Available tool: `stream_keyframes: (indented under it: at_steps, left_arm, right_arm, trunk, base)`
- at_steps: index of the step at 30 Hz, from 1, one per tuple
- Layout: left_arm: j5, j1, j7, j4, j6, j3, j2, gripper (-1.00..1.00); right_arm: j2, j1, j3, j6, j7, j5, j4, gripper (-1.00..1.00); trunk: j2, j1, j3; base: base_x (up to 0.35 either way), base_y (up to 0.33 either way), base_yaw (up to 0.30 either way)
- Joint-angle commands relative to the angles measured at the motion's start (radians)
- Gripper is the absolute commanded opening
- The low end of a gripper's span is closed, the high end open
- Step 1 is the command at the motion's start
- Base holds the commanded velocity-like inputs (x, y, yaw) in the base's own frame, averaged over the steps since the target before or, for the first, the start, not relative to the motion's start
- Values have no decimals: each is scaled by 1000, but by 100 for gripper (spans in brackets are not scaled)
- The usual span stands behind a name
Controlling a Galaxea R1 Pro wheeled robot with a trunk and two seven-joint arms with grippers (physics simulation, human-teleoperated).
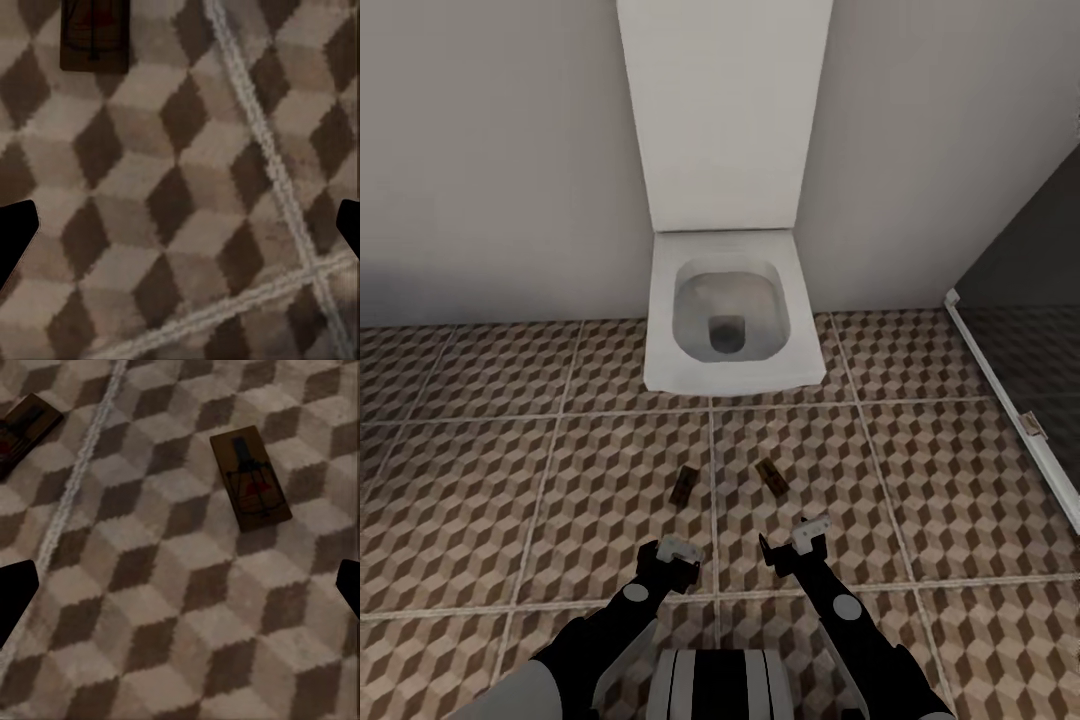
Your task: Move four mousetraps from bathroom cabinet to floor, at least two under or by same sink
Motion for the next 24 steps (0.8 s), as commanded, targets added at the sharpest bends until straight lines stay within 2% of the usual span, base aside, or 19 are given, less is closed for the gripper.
stream_keyframes:
  at_steps: [1,8,16,24]
  left_arm:
    - [7,-1,8,-2,3,-6,1,100]
    - [7,-1,7,-1,2,-6,8,100]
    - [7,-1,7,0,2,-6,37,100]
    - [8,3,7,2,-2,-6,56,100]
  right_arm:
    - [0,0,-2,-3,2,10,0,100]
    - [0,0,-2,-4,3,10,0,100]
    - [0,0,-1,-4,3,10,0,100]
    - [-3,0,-1,-5,3,12,-1,100]
  trunk:
    - [7,-4,3]
    - [56,-31,25]
    - [112,-62,50]
    - [168,-92,75]
  base:
    - [0,0,0]
    - [0,0,0]
    - [0,0,0]
    - [0,0,0]
